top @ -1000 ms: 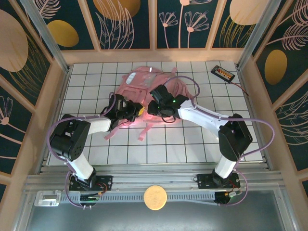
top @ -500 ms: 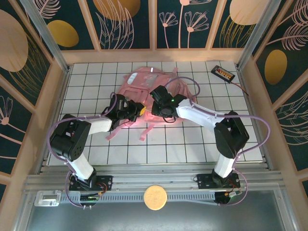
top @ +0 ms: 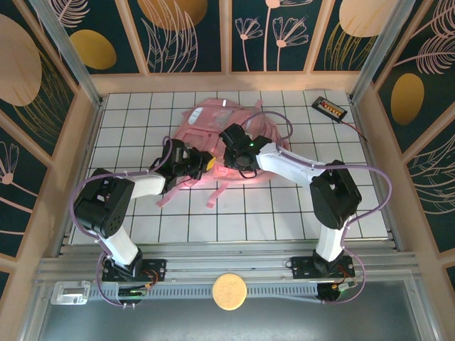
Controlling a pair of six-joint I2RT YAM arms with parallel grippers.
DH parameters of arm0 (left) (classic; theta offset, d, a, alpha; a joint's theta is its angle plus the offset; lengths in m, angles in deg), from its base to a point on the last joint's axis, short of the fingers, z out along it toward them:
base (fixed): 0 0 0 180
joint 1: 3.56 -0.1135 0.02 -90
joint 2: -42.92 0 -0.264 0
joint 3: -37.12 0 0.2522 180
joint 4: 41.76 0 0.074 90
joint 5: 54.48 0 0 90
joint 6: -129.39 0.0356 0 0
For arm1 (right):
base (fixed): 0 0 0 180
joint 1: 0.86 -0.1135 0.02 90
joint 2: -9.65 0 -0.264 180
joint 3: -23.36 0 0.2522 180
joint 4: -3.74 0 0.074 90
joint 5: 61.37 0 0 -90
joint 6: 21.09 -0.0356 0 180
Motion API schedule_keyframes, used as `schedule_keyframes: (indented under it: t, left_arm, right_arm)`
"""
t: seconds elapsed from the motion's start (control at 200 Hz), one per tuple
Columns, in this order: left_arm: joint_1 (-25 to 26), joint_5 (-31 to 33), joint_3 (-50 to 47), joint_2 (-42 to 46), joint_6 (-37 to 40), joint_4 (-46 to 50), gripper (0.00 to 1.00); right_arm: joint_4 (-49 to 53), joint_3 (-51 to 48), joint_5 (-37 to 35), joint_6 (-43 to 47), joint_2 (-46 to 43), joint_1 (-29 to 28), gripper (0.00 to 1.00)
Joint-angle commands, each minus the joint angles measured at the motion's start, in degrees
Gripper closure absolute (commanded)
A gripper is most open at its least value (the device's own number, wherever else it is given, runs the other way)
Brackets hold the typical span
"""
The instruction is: Pack the student bag
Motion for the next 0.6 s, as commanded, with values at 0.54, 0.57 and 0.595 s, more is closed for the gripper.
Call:
schedule_keyframes:
  t: [0.54, 0.57, 0.595]
  left_arm:
    - [1.46, -4.33, 0.81, 1.07, -2.08, -7.91, 0.97]
    - [1.53, -4.33, 0.81, 1.11, -2.12, -7.99, 0.97]
    - [1.52, -4.24, 0.81, 1.16, -2.12, -8.00, 0.97]
  right_arm:
    - [1.04, 1.66, -2.14, -0.35, 0.78, 0.66, 0.95]
    - [1.04, 1.62, -2.06, -0.28, 0.76, 0.71, 0.95]
    - [1.11, 1.55, -2.14, -0.21, 0.72, 0.70, 0.96]
